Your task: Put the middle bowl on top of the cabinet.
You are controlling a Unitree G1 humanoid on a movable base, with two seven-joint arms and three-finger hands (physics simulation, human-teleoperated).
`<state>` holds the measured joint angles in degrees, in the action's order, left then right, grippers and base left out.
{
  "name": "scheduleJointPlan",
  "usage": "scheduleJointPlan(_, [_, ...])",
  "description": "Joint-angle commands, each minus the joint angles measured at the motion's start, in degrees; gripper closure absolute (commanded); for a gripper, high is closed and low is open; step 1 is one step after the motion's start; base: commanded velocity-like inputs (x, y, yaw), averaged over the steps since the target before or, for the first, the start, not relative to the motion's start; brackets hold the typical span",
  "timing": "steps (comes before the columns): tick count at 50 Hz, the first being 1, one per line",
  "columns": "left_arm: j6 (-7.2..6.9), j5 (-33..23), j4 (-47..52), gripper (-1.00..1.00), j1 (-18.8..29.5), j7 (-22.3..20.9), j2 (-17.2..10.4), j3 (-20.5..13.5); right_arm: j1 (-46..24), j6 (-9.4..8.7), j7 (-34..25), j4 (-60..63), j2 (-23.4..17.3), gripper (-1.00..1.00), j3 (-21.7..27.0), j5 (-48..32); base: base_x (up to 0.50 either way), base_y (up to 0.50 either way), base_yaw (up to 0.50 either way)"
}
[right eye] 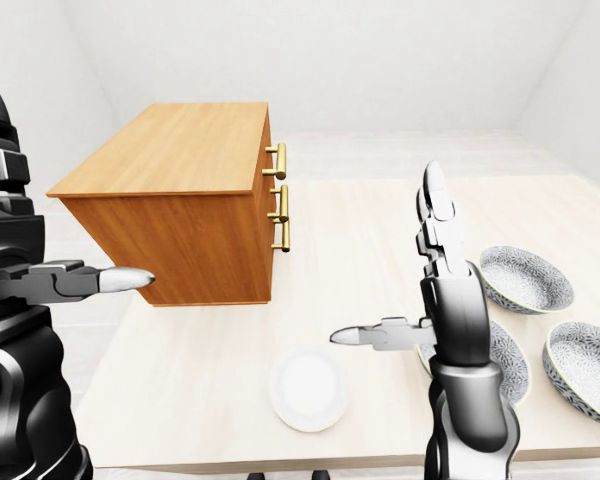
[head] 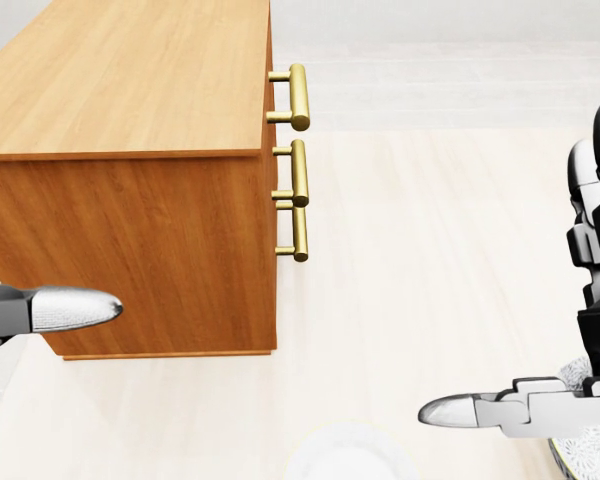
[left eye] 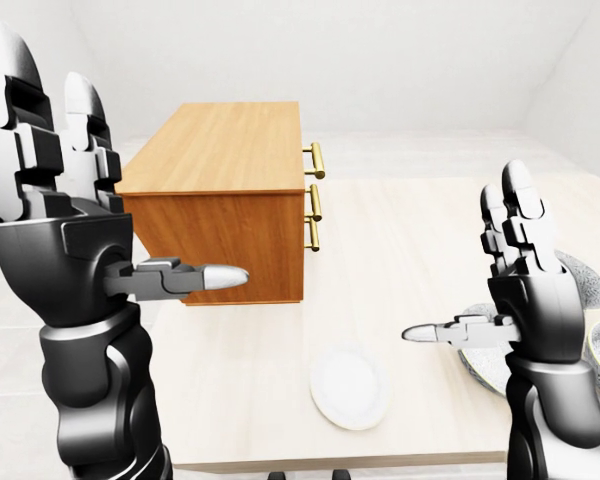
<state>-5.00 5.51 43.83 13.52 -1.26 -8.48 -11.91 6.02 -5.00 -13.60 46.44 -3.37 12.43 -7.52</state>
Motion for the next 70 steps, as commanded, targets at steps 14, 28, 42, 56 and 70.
scheduleJointPlan(14, [0.0, -0.29, 0.3, -1.0, 1.09, -0.11, -0.17, 0.15, 6.97, 0.0, -4.56, 0.53, -0.83, -1.0, 9.32, -12.58, 0.0, 0.0, 0.0])
scheduleJointPlan(28, [0.0, -0.4, -0.02, -1.0, 0.98, -0.2, -0.11, 0.18, 8.01, 0.0, -10.31, 2.19, 2.31, -1.0, 13.19, -21.68, 0.0, 0.0, 0.0])
scheduleJointPlan(42, [0.0, -0.79, -1.19, -1.0, 1.3, -0.19, 0.08, 0.7, 11.07, 0.0, -14.4, -0.39, 4.67, -1.0, 13.57, -26.99, 0.0, 0.0, 0.0])
scheduleJointPlan(56, [0.0, -1.1, 0.44, -1.0, 1.68, -0.19, 0.44, 1.53, 11.5, 1.5, -14.76, -1.55, 6.11, -1.0, 16.16, -31.29, 0.0, 0.0, 0.0])
scheduleJointPlan(70, [0.0, -1.12, 0.44, -1.0, 1.68, -0.21, 0.45, 1.52, 11.32, 1.77, -15.04, -1.58, 6.42, -1.0, 16.42, -31.41, 0.0, 0.0, 0.0])
